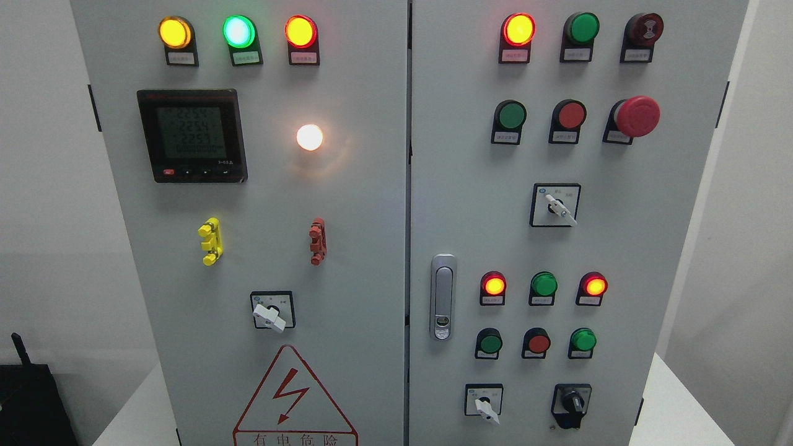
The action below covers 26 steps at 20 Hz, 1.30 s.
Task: Trip black knob to open circuit
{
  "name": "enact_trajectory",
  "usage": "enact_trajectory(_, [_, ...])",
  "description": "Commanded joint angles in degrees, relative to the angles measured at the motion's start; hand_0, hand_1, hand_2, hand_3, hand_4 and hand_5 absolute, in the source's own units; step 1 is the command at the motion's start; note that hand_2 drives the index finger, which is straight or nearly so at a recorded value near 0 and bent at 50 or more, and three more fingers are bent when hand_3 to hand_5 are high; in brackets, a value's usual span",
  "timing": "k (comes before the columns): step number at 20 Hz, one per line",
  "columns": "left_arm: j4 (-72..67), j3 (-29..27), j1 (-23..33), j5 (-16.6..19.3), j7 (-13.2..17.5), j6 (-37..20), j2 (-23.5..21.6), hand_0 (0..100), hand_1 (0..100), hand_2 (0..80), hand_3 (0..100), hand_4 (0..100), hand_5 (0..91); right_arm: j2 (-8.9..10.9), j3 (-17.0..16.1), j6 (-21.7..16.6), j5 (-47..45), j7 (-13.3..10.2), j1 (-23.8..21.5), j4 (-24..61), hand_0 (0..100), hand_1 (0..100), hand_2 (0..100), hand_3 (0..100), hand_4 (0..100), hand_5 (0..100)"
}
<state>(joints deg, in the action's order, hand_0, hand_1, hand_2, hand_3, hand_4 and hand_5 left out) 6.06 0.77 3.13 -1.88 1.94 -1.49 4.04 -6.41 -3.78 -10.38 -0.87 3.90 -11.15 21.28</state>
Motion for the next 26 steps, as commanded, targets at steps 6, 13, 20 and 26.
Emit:
enact_trajectory(6, [0.0,-0.1,-0.1,-0.1,0.0,-0.1,0.1,12,39,0.0,0,0,0.0,-0.27,-0.7,-8.0,0.5,-2.4,-0.1,2.9,0,18,0,29,18,5])
enact_trajectory(13, [0.0,-0.1,-0.2,-0.1,0.0,-0.2,0.1,12,39,0.0,0,0,0.0,-0.27,-1.2,-14.6,0.5,-4.3,-0.1,6.4,0,19,0,49,35,22])
enact_trajectory(20, [0.0,-0.1,-0.1,-0.1,0.0,-0.2,0.1,12,39,0.0,0,0,0.0,-0.27,-1.8,-21.9,0.4,-4.3,-0.2,8.8,0,20,0,64,54,44])
enact_trajectory(26, [0.0,-0.1,-0.2,-0.1,0.0,-0.2,0.1,12,39,0.0,0,0,0.0,-0.27,-1.6,-29.4,0.5,-4.5,-0.1,10.2,0,20,0,77,65,60])
